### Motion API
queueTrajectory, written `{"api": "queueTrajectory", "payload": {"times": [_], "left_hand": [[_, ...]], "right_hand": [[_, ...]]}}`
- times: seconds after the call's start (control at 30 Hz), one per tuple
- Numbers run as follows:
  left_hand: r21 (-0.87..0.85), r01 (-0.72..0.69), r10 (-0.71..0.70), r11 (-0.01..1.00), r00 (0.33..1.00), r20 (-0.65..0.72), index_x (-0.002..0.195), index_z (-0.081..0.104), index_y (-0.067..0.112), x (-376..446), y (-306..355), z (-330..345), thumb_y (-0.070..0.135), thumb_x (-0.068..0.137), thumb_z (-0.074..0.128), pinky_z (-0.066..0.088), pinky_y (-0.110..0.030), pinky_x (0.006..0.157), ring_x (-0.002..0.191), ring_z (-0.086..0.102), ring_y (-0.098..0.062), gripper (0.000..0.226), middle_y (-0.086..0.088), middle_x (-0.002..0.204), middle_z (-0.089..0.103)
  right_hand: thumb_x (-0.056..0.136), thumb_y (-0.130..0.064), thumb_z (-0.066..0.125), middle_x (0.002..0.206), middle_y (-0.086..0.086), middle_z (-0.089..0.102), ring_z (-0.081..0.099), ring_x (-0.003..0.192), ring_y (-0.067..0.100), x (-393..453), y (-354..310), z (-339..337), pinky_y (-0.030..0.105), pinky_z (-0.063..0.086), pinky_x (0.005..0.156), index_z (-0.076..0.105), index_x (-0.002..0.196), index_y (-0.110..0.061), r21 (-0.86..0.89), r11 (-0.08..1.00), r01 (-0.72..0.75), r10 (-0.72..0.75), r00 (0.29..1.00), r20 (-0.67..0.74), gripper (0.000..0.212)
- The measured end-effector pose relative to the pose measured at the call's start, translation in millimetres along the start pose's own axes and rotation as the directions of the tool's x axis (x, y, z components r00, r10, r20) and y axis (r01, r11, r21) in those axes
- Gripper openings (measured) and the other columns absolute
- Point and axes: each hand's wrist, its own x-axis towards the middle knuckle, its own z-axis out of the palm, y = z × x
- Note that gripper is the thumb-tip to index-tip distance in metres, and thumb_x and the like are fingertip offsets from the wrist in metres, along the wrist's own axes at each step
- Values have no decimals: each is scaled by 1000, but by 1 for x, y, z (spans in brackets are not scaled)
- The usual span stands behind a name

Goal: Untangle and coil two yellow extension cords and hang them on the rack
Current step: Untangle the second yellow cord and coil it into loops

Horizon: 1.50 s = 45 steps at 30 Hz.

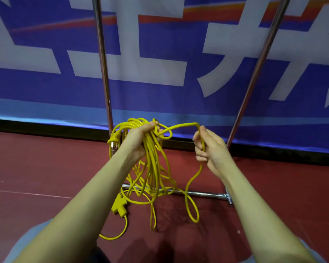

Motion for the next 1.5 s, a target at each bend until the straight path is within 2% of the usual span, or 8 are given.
{"api": "queueTrajectory", "payload": {"times": [0.23, 0.4, 0.5, 0.7, 1.0, 1.13, 1.27, 1.5], "left_hand": [[-40, 16, -16, 999, 1000, 5, 74, 52, 5, 1, 3, -1, 9, 96, 47, 49, -19, 47, 49, 58, -12, 23, -5, 55, 56], [75, 48, -51, 996, 998, 41, 77, 51, 5, -1, -9, 3, 6, 96, 47, 50, -21, 47, 47, 58, -11, 19, -3, 52, 56], [155, 89, -99, 984, 994, 55, 80, 56, 3, -3, -14, 3, 5, 94, 49, 53, -23, 52, 50, 60, -11, 16, -3, 56, 60], [105, 159, -160, 982, 987, 3, 85, 58, 2, -4, -8, 1, 11, 98, 45, 54, -25, 47, 53, 66, -15, 20, -6, 60, 65], [-92, 117, -107, 989, 989, 99, 82, 52, 6, -2, -5, 11, 11, 100, 38, 54, -23, 52, 50, 62, -11, 24, 0, 56, 59], [-147, 85, -78, 985, 995, 58, 82, 53, 7, -1, -2, 11, 12, 100, 39, 55, -23, 52, 52, 65, -10, 23, 1, 56, 63], [-167, 52, -51, 984, 999, 13, 83, 55, 7, -1, 0, 12, 12, 99, 42, 56, -23, 53, 52, 66, -11, 22, 0, 56, 64], [-172, 22, -14, 985, 999, 47, 99, 58, 2, -3, -2, 8, 12, 99, 43, 57, -30, 72, 85, 70, -14, 18, -9, 80, 74]], "right_hand": [[98, -17, 48, 59, 7, 53, 47, 35, 8, -2, 24, -7, 19, 41, 42, 59, 74, -6, -438, 837, -328, 215, 933, -287, 28], [89, 7, 52, 97, 4, 64, 60, 92, 8, -1, 14, 11, 17, 43, 86, 58, 105, -13, -495, 863, 99, -62, 994, 90, 27], [88, -3, 62, 79, 5, 61, 57, 72, 8, -1, 14, 19, 18, 44, 71, 60, 87, -18, -536, 814, 224, -162, 974, 161, 15], [92, -15, 52, 54, -10, 48, 49, 56, 19, 14, 25, 10, 45, 49, 66, 57, 74, -17, -672, 735, 88, -321, 919, -230, 20], [85, 9, 49, 104, 4, 55, 53, 89, 8, 9, 17, 15, 5, 38, 75, 65, 109, -12, -681, 722, 125, -102, 992, 73, 36], [89, 3, 52, 75, 2, 64, 58, 68, 2, 3, 11, 17, 15, 42, 74, 64, 78, -10, -579, 809, 103, 41, 972, 230, 21], [95, -24, 53, 57, -3, 55, 49, 55, 5, 3, 21, 7, 21, 39, 60, 59, 65, -18, -730, 676, 103, 81, 974, 212, 31], [95, -28, 52, 50, -5, 38, 33, 47, 7, 9, 16, 7, 27, 28, 51, 49, 60, -17, -676, 705, 215, -193, 975, 109, 37]]}}
